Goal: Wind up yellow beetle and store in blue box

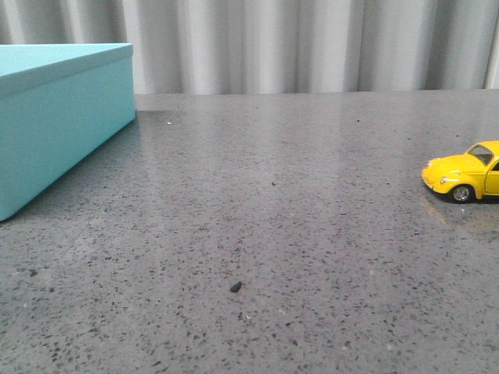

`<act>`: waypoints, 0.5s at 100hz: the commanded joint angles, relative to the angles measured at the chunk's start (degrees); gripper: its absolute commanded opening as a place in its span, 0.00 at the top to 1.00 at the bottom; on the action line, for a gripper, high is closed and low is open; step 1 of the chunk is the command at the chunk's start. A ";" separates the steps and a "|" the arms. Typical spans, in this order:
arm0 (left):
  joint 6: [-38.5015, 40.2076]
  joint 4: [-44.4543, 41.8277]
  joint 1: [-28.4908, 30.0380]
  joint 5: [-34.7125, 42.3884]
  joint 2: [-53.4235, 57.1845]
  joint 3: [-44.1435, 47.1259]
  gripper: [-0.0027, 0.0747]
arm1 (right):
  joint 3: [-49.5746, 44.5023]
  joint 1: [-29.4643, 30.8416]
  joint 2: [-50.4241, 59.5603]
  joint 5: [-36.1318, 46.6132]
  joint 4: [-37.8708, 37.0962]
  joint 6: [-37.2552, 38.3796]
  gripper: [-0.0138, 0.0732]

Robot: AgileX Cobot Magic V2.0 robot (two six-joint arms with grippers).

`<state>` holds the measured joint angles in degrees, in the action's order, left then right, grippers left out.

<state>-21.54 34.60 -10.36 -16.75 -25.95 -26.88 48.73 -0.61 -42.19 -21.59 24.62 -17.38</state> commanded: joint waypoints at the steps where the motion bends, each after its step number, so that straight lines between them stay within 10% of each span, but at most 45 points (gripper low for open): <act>1: -0.72 0.12 -2.66 2.71 -0.81 -2.28 0.99 | 6.84 -2.31 -6.12 -29.15 -4.36 1.21 0.90; 50: -0.72 0.24 -4.02 2.46 -0.81 -2.28 0.99 | 14.42 -9.82 -22.55 -35.95 -15.61 8.53 0.90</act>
<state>-22.04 34.11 -13.85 -17.62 -26.08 -27.15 61.07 -10.25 -64.98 -60.07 10.26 -9.69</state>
